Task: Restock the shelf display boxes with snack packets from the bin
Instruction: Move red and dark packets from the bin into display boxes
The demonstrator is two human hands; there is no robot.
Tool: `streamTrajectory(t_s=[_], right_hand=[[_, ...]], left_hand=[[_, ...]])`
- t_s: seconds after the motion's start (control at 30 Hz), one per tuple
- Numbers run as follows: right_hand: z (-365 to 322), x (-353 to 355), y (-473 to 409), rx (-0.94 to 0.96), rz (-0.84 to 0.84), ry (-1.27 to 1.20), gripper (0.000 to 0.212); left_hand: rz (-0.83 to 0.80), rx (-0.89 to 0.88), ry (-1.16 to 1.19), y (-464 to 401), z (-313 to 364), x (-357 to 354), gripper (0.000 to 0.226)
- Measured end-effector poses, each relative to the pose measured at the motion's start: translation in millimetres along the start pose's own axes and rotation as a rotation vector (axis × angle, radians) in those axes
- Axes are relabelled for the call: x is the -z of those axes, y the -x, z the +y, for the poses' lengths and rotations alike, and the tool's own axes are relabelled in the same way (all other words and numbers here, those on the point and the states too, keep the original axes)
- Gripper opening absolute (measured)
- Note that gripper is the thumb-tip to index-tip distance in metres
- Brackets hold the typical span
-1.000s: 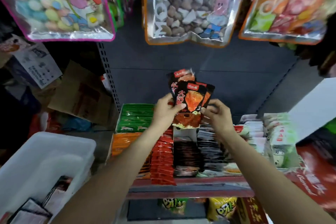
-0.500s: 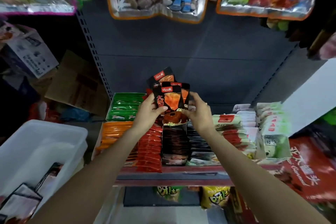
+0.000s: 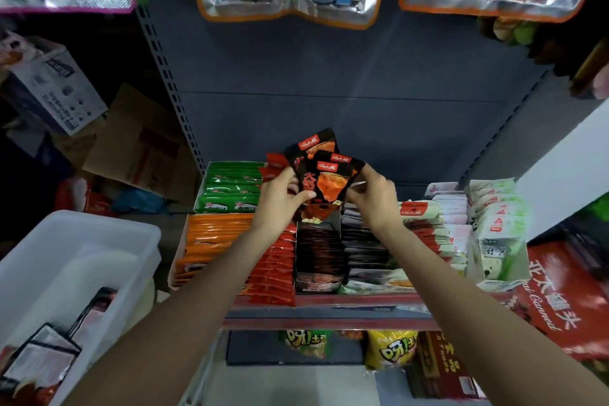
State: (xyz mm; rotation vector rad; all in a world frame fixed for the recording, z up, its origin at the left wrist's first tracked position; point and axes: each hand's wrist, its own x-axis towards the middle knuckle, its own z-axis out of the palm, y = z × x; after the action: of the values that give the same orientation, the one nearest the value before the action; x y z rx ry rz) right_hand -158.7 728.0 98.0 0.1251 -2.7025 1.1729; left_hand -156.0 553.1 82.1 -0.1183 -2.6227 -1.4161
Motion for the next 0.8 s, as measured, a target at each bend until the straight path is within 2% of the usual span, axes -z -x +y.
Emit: streamTrajectory(t_s=[0.07, 0.17, 0.33, 0.4, 0.47, 0.53, 0.63, 0.7, 0.8], right_hand=[[3.4, 4.8, 1.5, -0.001, -0.033, -0.028, 0.033], [7.7, 5.6, 2.6, 0.004, -0.006, 0.017, 0.027], [0.1, 2.7, 3.3, -0.045, 0.028, 0.015, 0.024], [-4.7, 1.4, 2.8, -0.077, -0.062, -0.004, 0.035], [-7.7, -1.4, 2.1, -0.104, -0.164, -0.051, 0.057], [-7.1, -5.3, 0.1, -0.138, -0.152, -0.087, 0.070], [-4.7, -12.2, 2.5, -0.144, -0.026, -0.081, 0.058], [-2.5, -19.9, 7.1, -0.075, 0.035, -0.039, 0.047], [4.0, -34.2, 11.5, 0.058, 0.021, 0.080, 0.033]], left_hand=[[-0.018, -0.012, -0.040, -2.5, 0.2, -4.3, 0.035], [-0.032, -0.008, -0.044, -4.4, 1.1, -6.3, 0.035], [0.024, 0.009, 0.005, -4.4, -5.2, -6.2, 0.031], [0.050, 0.030, 0.049, -3.7, -9.7, -6.2, 0.030], [0.076, 0.049, 0.085, -1.8, -10.6, -8.5, 0.027], [0.080, 0.064, 0.101, 0.3, -10.2, -13.4, 0.026], [0.037, 0.074, 0.074, 1.7, -9.7, -14.3, 0.027], [-0.014, 0.062, 0.011, -1.4, -12.1, -7.1, 0.031], [-0.057, 0.050, -0.057, -3.8, -11.8, 8.6, 0.038]])
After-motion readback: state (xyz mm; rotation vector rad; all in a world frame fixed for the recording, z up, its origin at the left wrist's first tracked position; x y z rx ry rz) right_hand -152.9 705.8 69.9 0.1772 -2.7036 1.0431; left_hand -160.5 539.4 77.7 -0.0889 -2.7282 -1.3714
